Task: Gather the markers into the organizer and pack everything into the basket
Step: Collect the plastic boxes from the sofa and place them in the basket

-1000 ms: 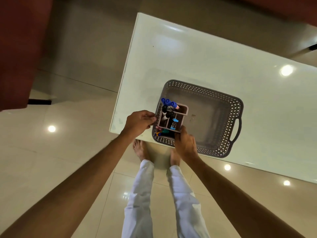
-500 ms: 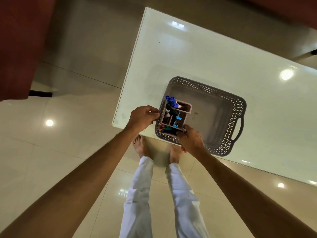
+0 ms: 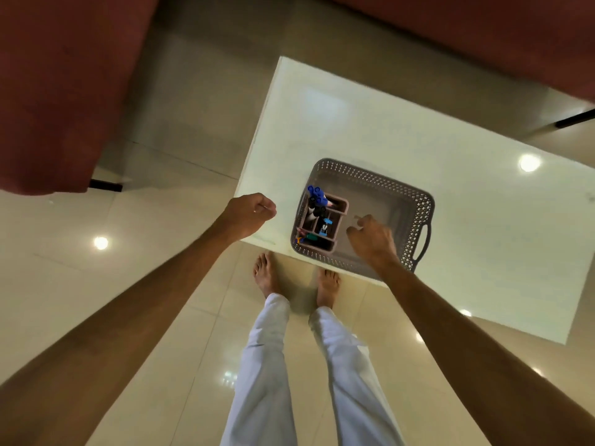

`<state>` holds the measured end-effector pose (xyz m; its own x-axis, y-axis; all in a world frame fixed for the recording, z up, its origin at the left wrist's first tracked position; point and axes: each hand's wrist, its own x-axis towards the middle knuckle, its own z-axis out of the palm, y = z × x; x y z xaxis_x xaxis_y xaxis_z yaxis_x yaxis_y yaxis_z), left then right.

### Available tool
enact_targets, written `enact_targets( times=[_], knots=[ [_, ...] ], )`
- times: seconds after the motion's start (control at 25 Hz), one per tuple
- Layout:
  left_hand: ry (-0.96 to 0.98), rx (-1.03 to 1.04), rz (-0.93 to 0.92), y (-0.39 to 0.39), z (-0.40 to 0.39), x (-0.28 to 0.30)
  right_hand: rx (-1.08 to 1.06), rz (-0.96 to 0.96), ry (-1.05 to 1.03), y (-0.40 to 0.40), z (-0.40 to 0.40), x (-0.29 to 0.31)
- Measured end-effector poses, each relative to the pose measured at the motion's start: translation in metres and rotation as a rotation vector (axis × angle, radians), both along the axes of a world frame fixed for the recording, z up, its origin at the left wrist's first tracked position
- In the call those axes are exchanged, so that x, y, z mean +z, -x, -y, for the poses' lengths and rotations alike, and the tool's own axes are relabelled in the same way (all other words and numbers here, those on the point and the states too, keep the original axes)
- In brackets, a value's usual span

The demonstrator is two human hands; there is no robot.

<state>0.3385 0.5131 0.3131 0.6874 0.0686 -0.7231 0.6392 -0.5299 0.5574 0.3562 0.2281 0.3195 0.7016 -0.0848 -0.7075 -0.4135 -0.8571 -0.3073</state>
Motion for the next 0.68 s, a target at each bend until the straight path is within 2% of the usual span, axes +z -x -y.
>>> enact_targets(
  times=[0.12, 0.36, 0.52, 0.68],
  knots=[
    [-0.024, 0.007, 0.087, -0.009, -0.023, 0.08, 0.153, 0.097, -0.063, -0.036, 0.001, 0.075],
    [-0.136, -0.02, 0.32, -0.02, -0.036, 0.265, 0.566, 0.319, -0.05, -0.073, -0.008, 0.238],
    [-0.202, -0.061, 0.445, -0.013, -0.031, 0.361, 0.719, 0.458, -0.039, -0.08, -0.018, 0.321],
    [-0.224, -0.05, 0.537, -0.001, -0.03, 0.417, 0.806, 0.557, -0.089, -0.078, -0.033, 0.37]
  ],
)
